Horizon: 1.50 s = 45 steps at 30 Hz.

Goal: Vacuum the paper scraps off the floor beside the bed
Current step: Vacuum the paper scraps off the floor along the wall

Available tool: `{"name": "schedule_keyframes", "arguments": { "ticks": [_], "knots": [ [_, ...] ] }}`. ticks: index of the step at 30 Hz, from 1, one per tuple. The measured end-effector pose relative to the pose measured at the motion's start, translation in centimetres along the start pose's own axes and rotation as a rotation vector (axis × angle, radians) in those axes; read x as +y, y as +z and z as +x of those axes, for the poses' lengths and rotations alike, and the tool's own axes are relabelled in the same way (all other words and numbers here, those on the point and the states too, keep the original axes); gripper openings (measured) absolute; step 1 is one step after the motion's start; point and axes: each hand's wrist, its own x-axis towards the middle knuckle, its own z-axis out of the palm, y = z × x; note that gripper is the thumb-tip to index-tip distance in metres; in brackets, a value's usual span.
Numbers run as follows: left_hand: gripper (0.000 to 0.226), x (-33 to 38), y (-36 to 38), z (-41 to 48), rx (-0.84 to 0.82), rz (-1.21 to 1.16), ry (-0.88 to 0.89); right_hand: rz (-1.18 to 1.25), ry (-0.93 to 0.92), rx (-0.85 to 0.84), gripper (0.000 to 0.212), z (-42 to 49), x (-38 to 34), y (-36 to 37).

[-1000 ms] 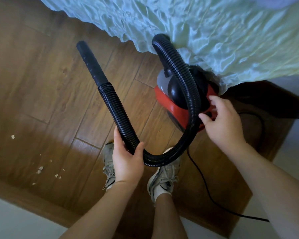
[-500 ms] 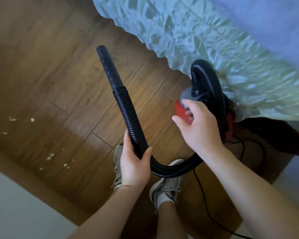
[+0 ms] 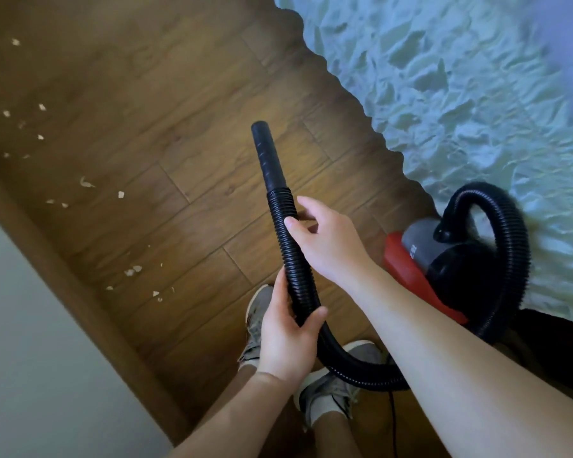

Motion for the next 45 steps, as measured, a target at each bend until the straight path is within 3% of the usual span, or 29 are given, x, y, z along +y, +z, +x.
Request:
{"name": "schedule_keyframes", "arguments": {
  "ticks": [18,32,45],
  "knots": [
    [0.074,0.4,-6.3,3.6,0.129,-0.351,-0.106,-0.251,-0.038,-0.358,0.061,6.8,-7.9,8.0],
    [0.066,-1.8,-7.2,4.8,0.306,-0.606,-0.158,-0.456,-0.131,-0.626,0.064,9.3,-8.7,13.4],
    [0.059,-6.2,-7.7,3.9,0.402,-0.952,-0.209,-0.648,-0.148,-0.777,0.063,7.7,-7.2,19.7]
  ]
}}
